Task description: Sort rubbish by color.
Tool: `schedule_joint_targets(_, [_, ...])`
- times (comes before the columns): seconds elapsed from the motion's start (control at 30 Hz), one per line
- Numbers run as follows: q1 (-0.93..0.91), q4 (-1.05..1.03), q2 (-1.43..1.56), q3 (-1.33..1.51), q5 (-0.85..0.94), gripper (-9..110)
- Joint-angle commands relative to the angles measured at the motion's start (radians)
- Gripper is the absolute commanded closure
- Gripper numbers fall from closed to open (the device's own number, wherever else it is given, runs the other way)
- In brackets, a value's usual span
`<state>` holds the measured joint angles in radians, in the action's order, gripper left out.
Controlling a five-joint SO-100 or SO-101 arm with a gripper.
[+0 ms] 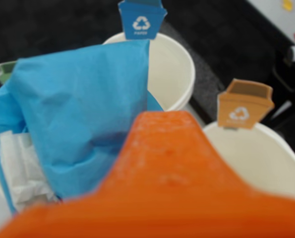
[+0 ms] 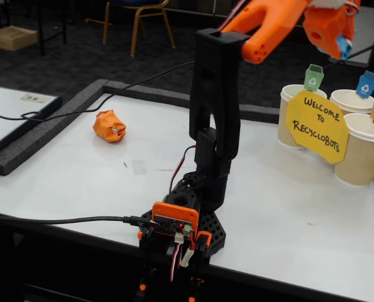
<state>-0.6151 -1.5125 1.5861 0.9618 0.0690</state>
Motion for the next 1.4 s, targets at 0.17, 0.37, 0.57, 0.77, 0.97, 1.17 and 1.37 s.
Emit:
schedule_joint_targets(0.17, [-0.028,0.124,-0.206,-0.313,0.02,101])
schedule_joint_targets(0.37, [-0.029,0.155,-0.336,-0.393,0.02,101])
schedule_joint_targets(0.57, [-0.035,0.204,-0.431,-0.434,0.02,101])
schedule_joint_targets(0.77, [-0.046,0.249,-0.497,-0.472,0.02,101])
schedule_joint_targets(0.97, [-0.057,0.27,-0.508,-0.472,0.02,101])
schedule_joint_targets(1.17, [-0.058,0.255,-0.508,-0.472,0.02,85])
schedule_joint_targets(1.37, [-0.057,0.209,-0.508,-0.472,0.02,68])
